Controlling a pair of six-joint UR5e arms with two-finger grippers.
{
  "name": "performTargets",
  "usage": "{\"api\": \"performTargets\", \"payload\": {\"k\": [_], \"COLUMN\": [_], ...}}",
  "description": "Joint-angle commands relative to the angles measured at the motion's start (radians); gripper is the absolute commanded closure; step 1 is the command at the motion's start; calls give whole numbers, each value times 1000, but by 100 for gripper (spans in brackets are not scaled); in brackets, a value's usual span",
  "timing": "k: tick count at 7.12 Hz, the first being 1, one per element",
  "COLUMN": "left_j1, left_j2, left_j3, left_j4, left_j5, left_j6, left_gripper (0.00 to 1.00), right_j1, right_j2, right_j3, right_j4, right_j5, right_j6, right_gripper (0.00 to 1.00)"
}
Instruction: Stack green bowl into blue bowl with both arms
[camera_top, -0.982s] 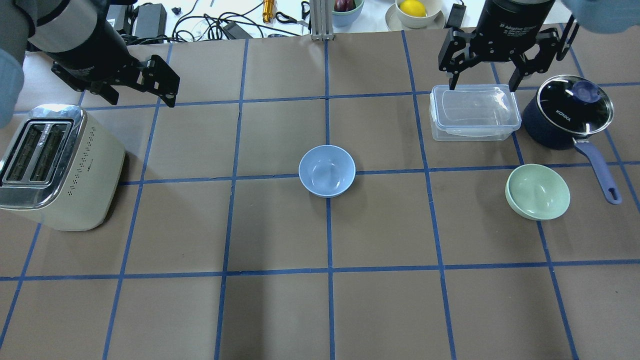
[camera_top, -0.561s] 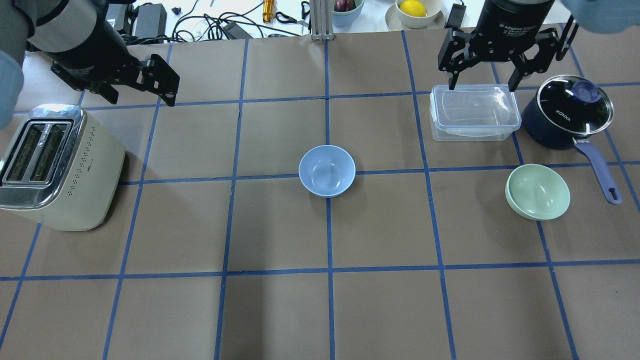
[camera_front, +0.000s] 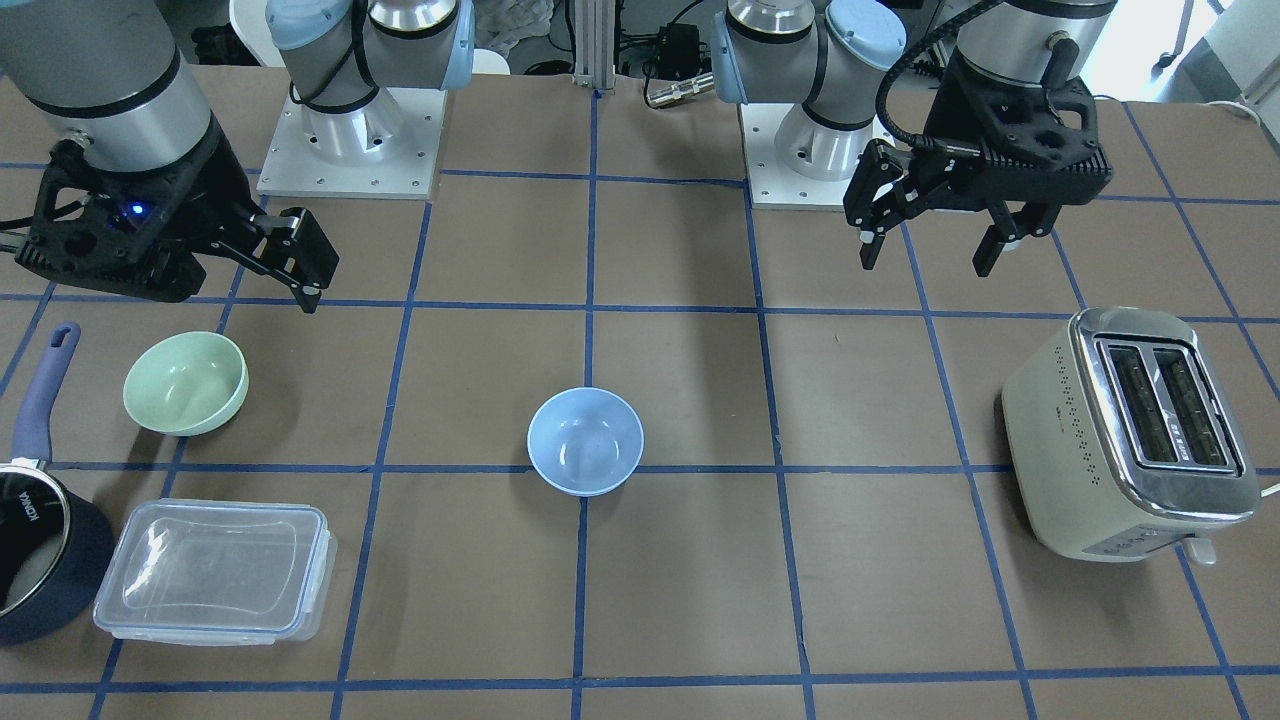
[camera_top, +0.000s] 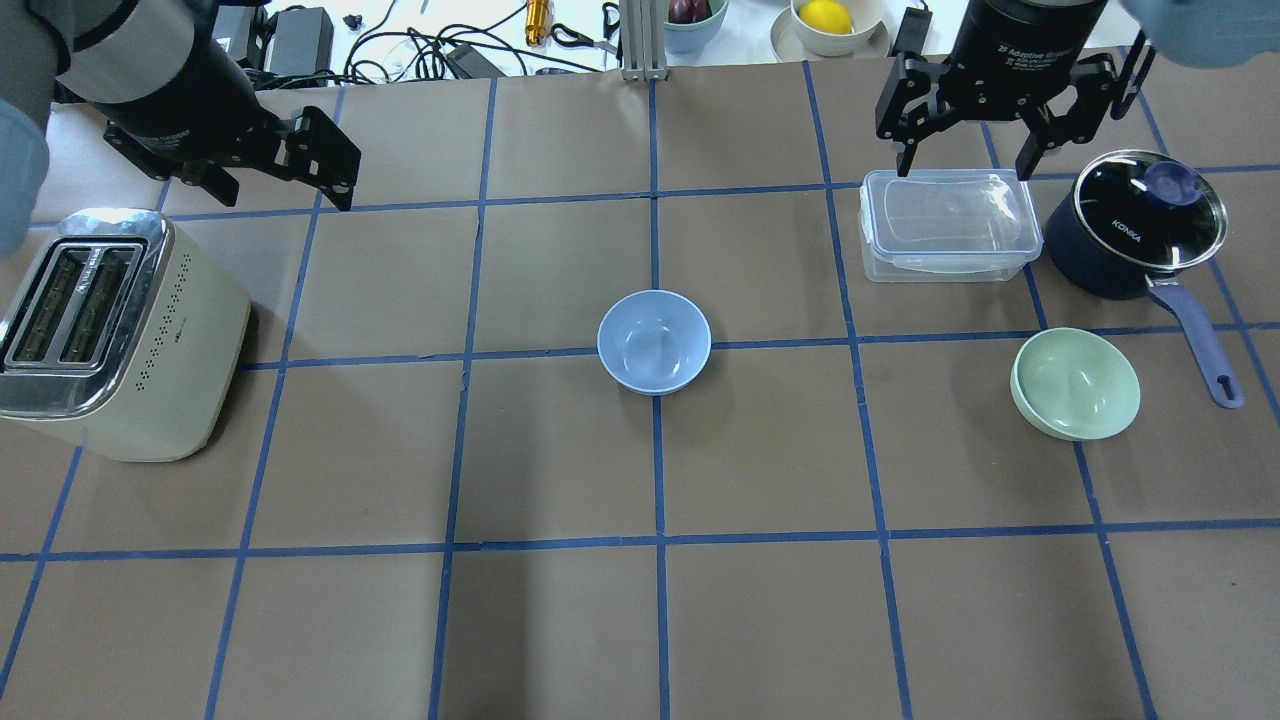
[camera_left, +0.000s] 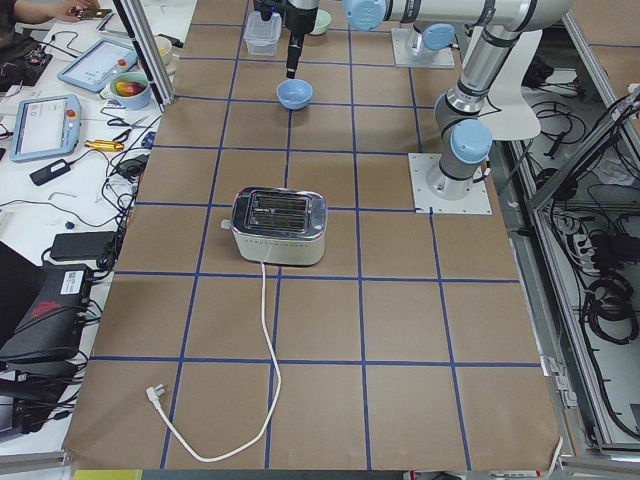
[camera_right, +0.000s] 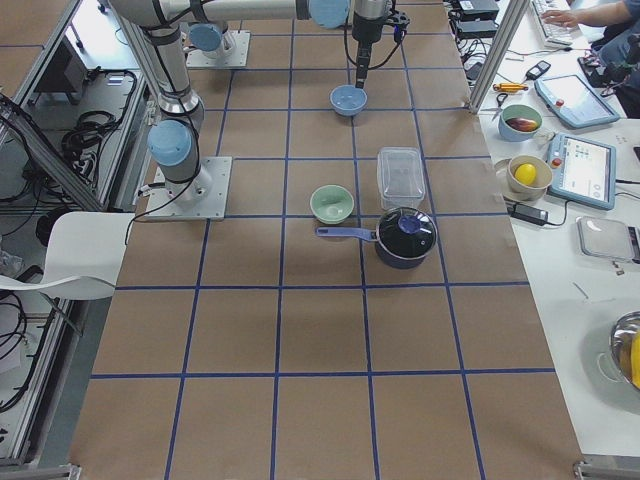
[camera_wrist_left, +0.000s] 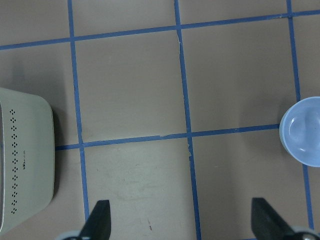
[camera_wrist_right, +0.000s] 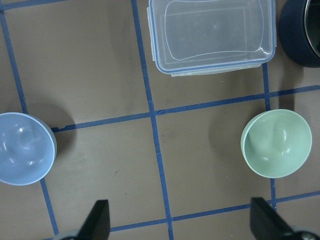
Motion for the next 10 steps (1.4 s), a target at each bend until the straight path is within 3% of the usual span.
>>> {"api": "performTargets", "payload": {"k": [1,5,7,9,10], "left_j1": [0,0,0,0,0], "left_j2": [0,3,5,5,5], "left_j3": [0,-1,-5,-3,-3], "left_j4": [0,0,-1,-1,-1], "left_j5": [0,3,4,4,4], "left_j6": [0,2,0,0,0], "left_gripper": [0,0,0,0,0], "right_j1": [0,-32,-177,-387,-453], "right_j2": [0,5,3,2,-1], "right_j3": [12,18,28,162,267], "right_j4": [-1,-1,10,-65,-155], "right_j5": [1,12,9,61,64], "right_j6": [0,-18,-256,-326,-348], "right_gripper": [0,0,0,4,0]}}
